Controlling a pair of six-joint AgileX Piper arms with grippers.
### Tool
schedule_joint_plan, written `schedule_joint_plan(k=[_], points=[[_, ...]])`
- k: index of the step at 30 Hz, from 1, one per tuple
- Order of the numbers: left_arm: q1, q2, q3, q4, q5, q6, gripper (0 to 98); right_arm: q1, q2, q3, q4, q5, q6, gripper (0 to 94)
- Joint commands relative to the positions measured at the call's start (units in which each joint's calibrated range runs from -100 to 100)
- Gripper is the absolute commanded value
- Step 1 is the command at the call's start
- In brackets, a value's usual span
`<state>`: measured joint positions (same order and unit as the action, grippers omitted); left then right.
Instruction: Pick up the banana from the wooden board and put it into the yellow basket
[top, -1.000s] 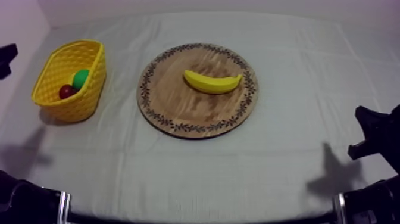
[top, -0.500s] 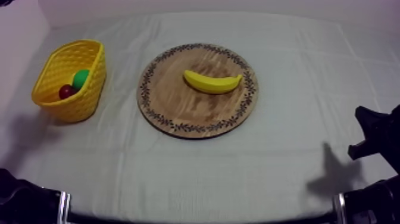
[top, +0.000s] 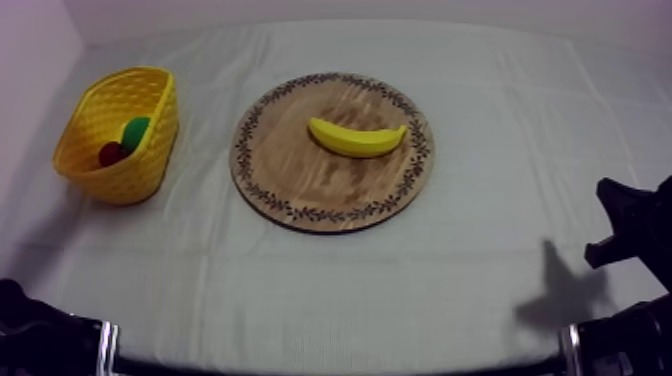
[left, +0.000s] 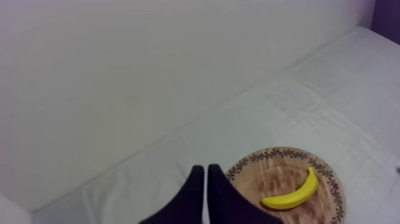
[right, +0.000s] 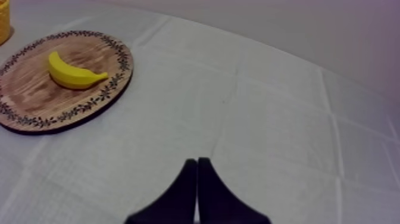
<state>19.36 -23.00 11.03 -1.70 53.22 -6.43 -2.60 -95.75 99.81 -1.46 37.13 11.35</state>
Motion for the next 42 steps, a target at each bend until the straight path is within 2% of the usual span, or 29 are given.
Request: schedule_joint_plan(k=[1, 13, 24, 36, 39, 42], points=[[0.97, 4.32, -4.61, 0.04, 1.06, -0.26, 0.0, 0.0, 0.0, -0.03, 0.02, 0.05, 0.0, 0.3], [5.17, 18.32, -15.4, 0.05, 3.57, -5.34, 0.0, 0.0, 0.0, -0.03, 0.02, 0.05, 0.0, 0.3], [8.14, 29.08, -20.27, -0.34, 9.05, -13.45, 0.0, 0.0, 0.0, -0.03, 0.02, 0.05, 0.0, 0.3], [9.6, 36.98, -21.1, -0.69, 10.82, -16.56, 0.1, 0.0, 0.0, -0.03, 0.02, 0.05, 0.0, 0.3], [9.86, 37.52, -21.08, -0.57, 10.95, -16.45, 5.8, 0.0, 0.0, -0.03, 0.02, 0.05, 0.0, 0.3], [10.0, 37.83, -21.13, -0.62, 11.51, -16.15, 20.9, 0.0, 0.0, -0.03, 0.02, 0.05, 0.0, 0.3]])
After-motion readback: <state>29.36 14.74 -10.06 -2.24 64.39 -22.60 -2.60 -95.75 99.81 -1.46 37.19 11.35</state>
